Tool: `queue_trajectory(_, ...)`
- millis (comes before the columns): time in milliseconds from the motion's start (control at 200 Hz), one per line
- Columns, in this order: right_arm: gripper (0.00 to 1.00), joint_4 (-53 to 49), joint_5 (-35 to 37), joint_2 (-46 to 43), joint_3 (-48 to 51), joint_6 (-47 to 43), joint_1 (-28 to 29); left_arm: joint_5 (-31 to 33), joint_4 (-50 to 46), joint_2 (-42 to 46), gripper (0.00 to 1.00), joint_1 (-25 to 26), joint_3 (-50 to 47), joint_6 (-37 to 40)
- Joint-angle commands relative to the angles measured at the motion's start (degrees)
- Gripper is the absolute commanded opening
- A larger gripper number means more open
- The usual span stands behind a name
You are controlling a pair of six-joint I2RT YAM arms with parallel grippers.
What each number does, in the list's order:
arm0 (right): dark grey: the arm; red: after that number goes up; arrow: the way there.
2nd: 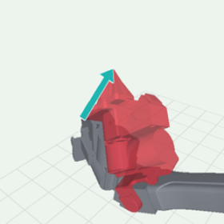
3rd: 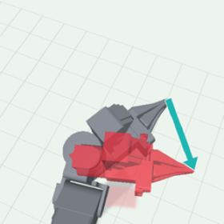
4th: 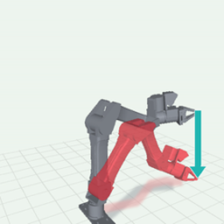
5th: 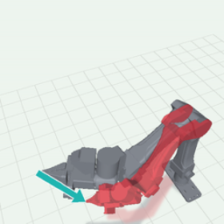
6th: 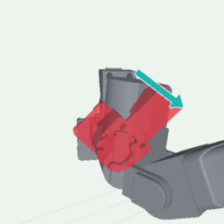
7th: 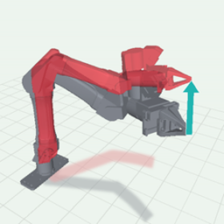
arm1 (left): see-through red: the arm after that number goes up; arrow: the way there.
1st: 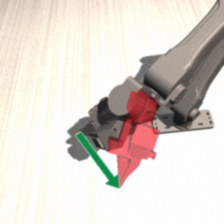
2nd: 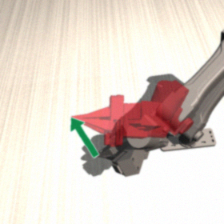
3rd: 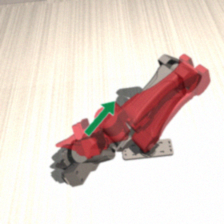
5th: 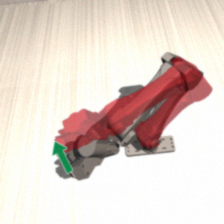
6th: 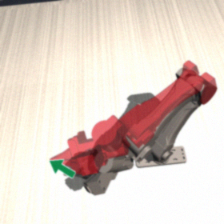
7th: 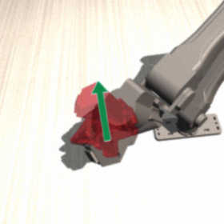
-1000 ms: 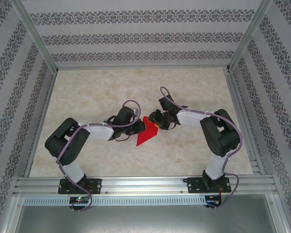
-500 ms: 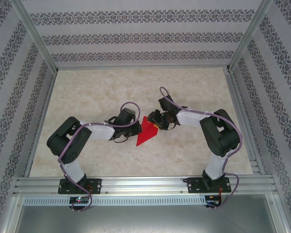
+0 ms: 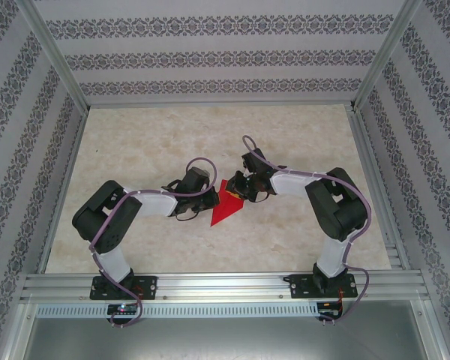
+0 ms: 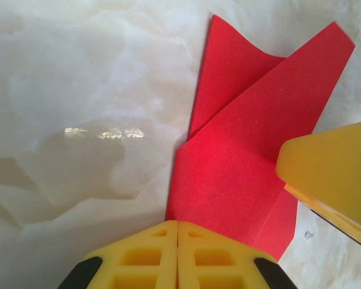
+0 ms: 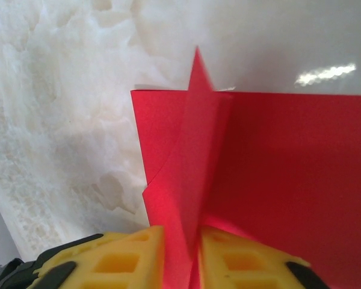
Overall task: Fold a paper plane with a square sheet of paper (pick it up from the middle)
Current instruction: Pick up the paper from the center of the table, then turn over the paper at the center of the table.
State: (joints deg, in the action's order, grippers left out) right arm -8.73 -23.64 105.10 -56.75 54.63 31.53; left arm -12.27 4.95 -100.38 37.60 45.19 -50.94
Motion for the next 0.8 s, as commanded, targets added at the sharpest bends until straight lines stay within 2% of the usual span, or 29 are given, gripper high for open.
queue_trajectory(0, 0.13, 2.76, -0.96, 0.40, 1.25, -0.67, 0.79, 0.91, -2.98, 3.09, 0.11, -0.37, 0.45, -0.30)
queue_trajectory(100, 0.05, 5.89, -0.97, -1.64, 2.82, -1.30, 0.47, -0.22, -3.41, 6.94, 0.20, -1.57, -0.69, -0.42)
queue_trajectory(225, 0.01, 9.04, -2.31, -6.36, 4.14, -4.25, -0.95, -3.03, -3.40, 12.67, 0.38, -3.77, -2.97, -0.57)
queue_trajectory(385, 0.00, 18.03, -11.50, -12.31, 6.97, -4.53, -4.63, -10.97, -0.22, 18.88, 0.66, -7.00, -6.39, -0.54)
queue_trajectory(445, 0.00, 21.78, -15.61, -13.66, 7.65, -3.24, -6.11, -14.18, 1.07, 20.37, 0.73, -7.82, -7.16, -0.35)
queue_trajectory(639, 0.00, 28.81, -23.13, -15.59, 7.57, 0.68, -8.45, -22.82, 12.12, 23.35, 0.91, -7.96, -9.95, -3.57)
queue_trajectory(794, 0.01, 35.54, -27.21, -14.17, 7.30, 6.57, -8.31, -25.18, 21.29, 22.74, 0.93, -7.91, -11.20, -6.84)
